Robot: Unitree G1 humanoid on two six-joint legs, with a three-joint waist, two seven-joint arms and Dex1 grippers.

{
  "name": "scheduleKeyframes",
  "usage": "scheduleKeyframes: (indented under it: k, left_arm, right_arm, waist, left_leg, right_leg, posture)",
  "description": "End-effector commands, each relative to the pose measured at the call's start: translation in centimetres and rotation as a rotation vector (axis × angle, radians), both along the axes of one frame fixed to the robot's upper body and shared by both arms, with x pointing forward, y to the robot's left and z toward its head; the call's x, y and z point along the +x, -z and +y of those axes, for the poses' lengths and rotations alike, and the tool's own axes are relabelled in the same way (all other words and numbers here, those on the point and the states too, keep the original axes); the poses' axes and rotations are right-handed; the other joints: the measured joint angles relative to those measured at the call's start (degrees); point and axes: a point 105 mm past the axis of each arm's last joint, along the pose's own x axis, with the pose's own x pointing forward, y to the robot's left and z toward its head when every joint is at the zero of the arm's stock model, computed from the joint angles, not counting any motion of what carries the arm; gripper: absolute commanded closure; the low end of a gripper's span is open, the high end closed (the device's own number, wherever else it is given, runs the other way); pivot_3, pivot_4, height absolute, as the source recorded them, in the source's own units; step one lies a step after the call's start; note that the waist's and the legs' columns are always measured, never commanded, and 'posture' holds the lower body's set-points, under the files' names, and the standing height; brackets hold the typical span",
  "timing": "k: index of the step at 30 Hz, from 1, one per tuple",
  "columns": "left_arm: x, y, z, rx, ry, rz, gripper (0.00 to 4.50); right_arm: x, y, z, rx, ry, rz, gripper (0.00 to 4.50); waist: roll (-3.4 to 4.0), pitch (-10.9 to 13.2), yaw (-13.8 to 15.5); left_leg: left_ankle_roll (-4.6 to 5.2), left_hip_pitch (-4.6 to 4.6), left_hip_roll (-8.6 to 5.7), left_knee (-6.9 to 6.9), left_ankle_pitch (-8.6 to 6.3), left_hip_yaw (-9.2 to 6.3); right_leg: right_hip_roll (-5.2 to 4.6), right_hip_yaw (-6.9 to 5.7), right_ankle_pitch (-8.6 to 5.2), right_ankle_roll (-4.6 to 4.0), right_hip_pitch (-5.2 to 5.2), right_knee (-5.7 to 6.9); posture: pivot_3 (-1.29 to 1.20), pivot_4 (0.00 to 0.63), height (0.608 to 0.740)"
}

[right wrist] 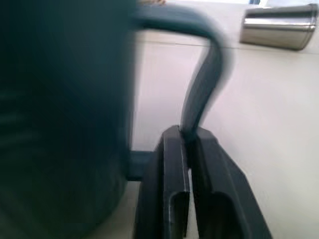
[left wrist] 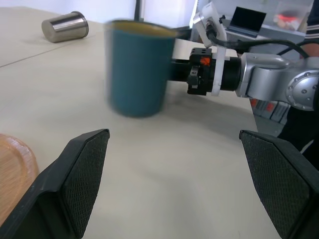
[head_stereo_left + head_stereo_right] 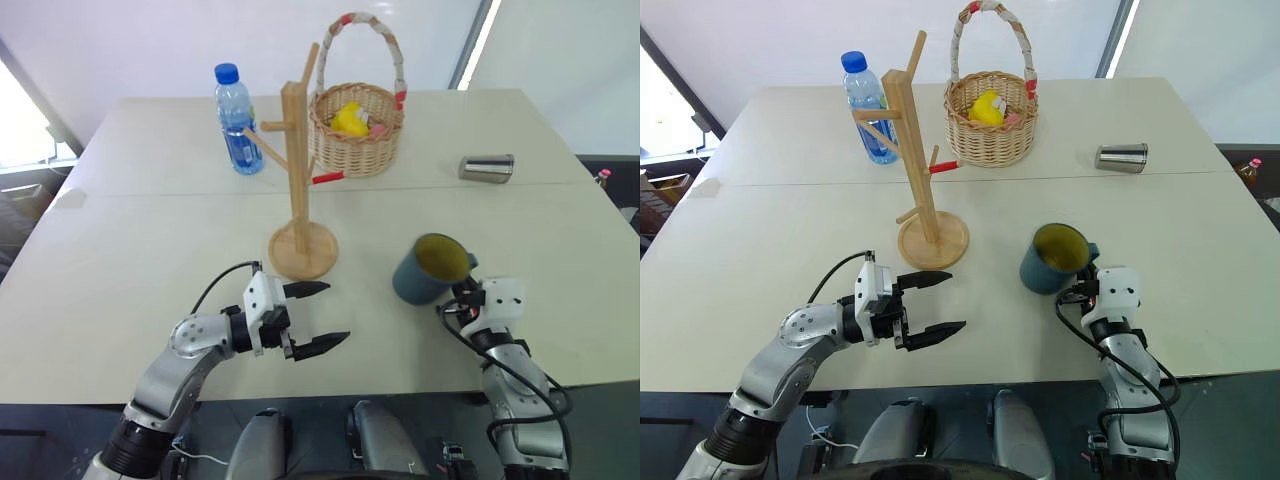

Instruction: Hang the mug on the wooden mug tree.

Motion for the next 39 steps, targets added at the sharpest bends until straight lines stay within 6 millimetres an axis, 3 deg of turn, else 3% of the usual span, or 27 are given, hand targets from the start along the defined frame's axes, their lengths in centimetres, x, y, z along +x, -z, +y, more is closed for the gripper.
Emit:
scheduleKeyframes:
  k: [1, 4, 7, 12, 17, 30, 39]
  left_arm:
    - [-0.1, -0.9, 0.2, -0.006, -0.008, -0.054, 0.00]
    - [0.4, -0.5, 1.0, 0.010, -0.044, -0.054, 0.00]
    - [1.4, -0.4, 2.5, 0.026, -0.105, -0.062, 0.00]
    - [2.7, -0.8, 4.3, 0.043, -0.160, -0.091, 0.00]
    - [3.4, -2.0, 5.0, 0.027, -0.196, -0.121, 0.00]
    - [3.5, -5.3, 6.1, -0.038, -0.249, -0.157, 0.00]
    - [2.6, -7.4, 7.5, -0.087, -0.263, -0.136, 0.00]
  right_arm:
    - [0.0, -2.0, 0.6, -0.084, -0.052, -0.072, 4.45]
    - [-0.3, -3.2, 2.4, -0.294, -0.204, -0.101, 4.45]
    - [-0.7, -6.0, 4.9, -0.529, -0.398, -0.181, 4.45]
    - [-0.5, -11.2, 7.9, -0.734, -0.592, -0.308, 4.45]
    - [0.0, -15.2, 9.8, -0.795, -0.661, -0.380, 4.45]
    - [2.1, -18.6, 11.9, -0.875, -0.737, -0.373, 4.45]
    - [4.4, -19.4, 13.1, -0.913, -0.768, -0.367, 4.45]
  waist:
    - [0.00, 0.00, -0.01]
    - [0.02, 0.01, -0.02]
    - [0.01, 0.01, -0.12]
    - [-0.03, 0.05, -0.05]
    - [-0.10, 0.06, 0.14]
    - [-0.11, 0.07, -0.05]
    - [-0.12, 0.08, -0.03]
  left_leg:
    - [0.00, 0.00, 0.00, 0.00, 0.00, 0.00]
    - [0.00, 0.00, -0.01, 0.00, 0.00, 0.02]
    - [0.00, 0.02, -0.02, 0.01, 0.00, 0.01]
    - [0.01, 0.03, 0.00, 0.05, 0.01, -0.01]
    - [0.04, -0.02, -0.01, 0.07, 0.02, -0.09]
    - [0.04, -0.06, -0.03, 0.05, 0.02, -0.08]
    - [0.03, -0.09, -0.03, 0.04, 0.02, -0.07]
  right_leg:
    - [0.00, 0.00, 0.00, 0.00, 0.00, 0.00]
    - [0.00, 0.00, 0.00, 0.00, -0.01, 0.00]
    - [0.03, 0.00, 0.00, 0.00, 0.00, 0.00]
    - [0.08, -0.01, 0.00, 0.01, 0.01, 0.02]
    - [0.02, -0.08, 0.00, 0.01, 0.03, -0.01]
    - [-0.06, -0.08, 0.01, 0.01, -0.03, -0.03]
    - [-0.09, -0.08, 0.01, 0.01, -0.07, -0.04]
  posture:
    - [0.00, 0.150, 0.740]
    - [0.00, 0.150, 0.740]
    - [0.00, 0.150, 0.740]
    - [0.00, 0.150, 0.740]
    - [0.00, 0.150, 0.740]
    - [0.00, 0.150, 0.740]
    - [0.00, 0.150, 0.740]
